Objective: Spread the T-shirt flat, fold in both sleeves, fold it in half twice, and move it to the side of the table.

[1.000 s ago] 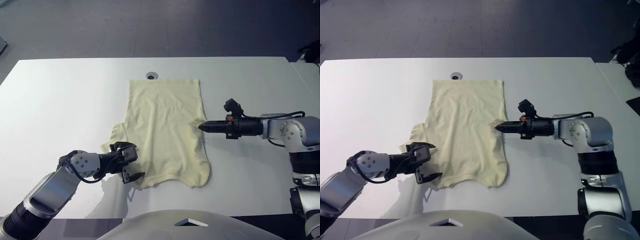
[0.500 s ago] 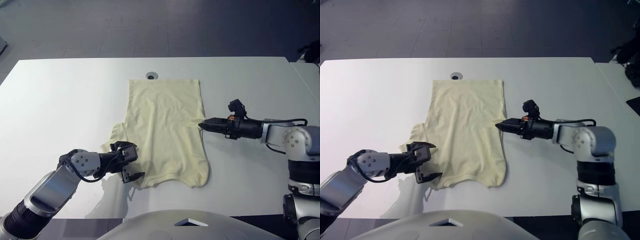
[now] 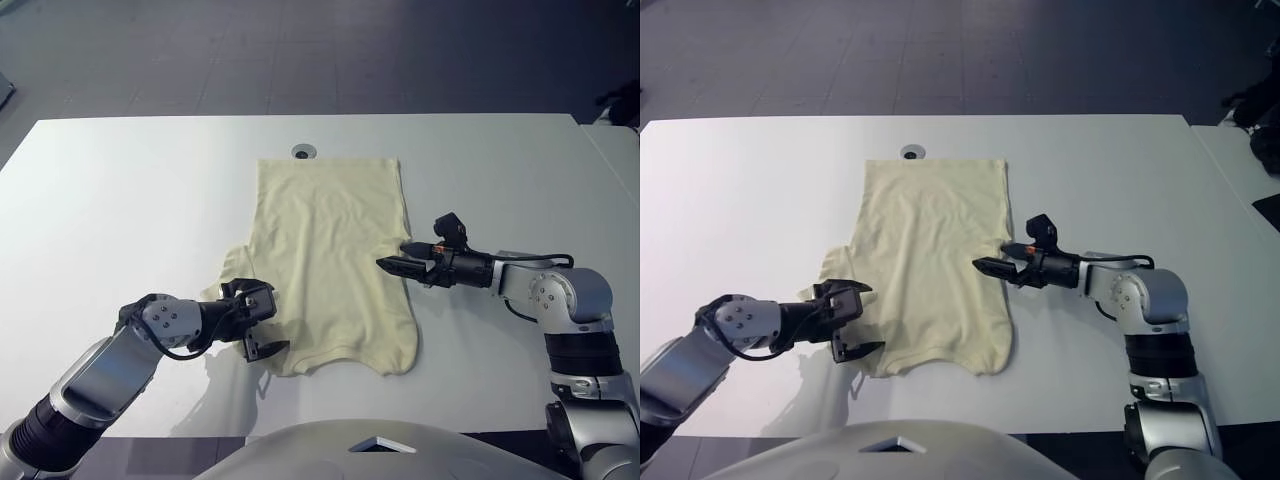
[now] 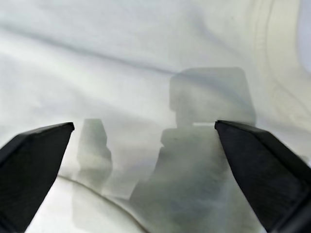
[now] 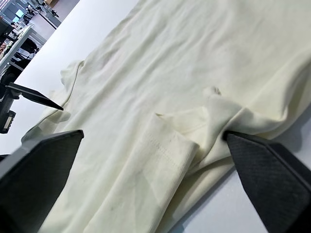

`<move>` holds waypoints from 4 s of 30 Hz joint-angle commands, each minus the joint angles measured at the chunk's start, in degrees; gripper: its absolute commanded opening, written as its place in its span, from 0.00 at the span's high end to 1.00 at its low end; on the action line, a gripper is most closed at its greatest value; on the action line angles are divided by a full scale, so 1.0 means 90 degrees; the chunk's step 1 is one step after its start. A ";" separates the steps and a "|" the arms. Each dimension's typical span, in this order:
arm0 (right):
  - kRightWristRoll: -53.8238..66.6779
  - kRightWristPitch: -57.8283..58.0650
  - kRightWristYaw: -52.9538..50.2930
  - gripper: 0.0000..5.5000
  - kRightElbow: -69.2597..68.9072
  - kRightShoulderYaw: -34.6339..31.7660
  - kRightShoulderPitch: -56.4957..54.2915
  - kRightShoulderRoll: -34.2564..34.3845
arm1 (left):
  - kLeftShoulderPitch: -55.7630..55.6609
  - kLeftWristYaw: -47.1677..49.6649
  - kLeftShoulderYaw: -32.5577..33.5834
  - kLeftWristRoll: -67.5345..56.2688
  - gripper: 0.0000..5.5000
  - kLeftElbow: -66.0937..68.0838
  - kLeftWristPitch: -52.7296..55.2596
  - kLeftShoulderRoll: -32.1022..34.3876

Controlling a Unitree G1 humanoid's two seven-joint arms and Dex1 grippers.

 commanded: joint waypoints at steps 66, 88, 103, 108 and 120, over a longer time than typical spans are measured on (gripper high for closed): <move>0.1234 0.1249 0.0219 1.00 -0.1621 -0.1114 0.0772 -0.1216 | 0.0558 0.0535 0.0013 0.0078 0.02 -0.0452 0.0393 -0.0198; 0.1935 0.1884 -0.1812 0.83 -0.2913 -0.0609 0.0862 0.0222 | 0.0484 0.0298 0.0156 0.0068 0.02 -0.0355 0.0263 0.0006; -0.1451 -0.1341 -0.1192 0.35 -0.4252 0.1082 0.1962 -0.2600 | 0.0947 0.0348 0.3639 -0.1525 0.02 -0.0382 0.1353 -0.0313; -0.2103 -0.1807 -0.1261 0.20 -0.4230 0.1384 0.2196 -0.2560 | 0.1149 0.0622 0.4075 -0.1910 0.02 -0.0006 0.1700 -0.0784; -0.2468 -0.1748 -0.2130 0.02 -0.3490 0.0344 0.1066 -0.1486 | 0.1439 0.1053 0.4070 -0.2625 0.05 0.0758 0.2743 -0.1500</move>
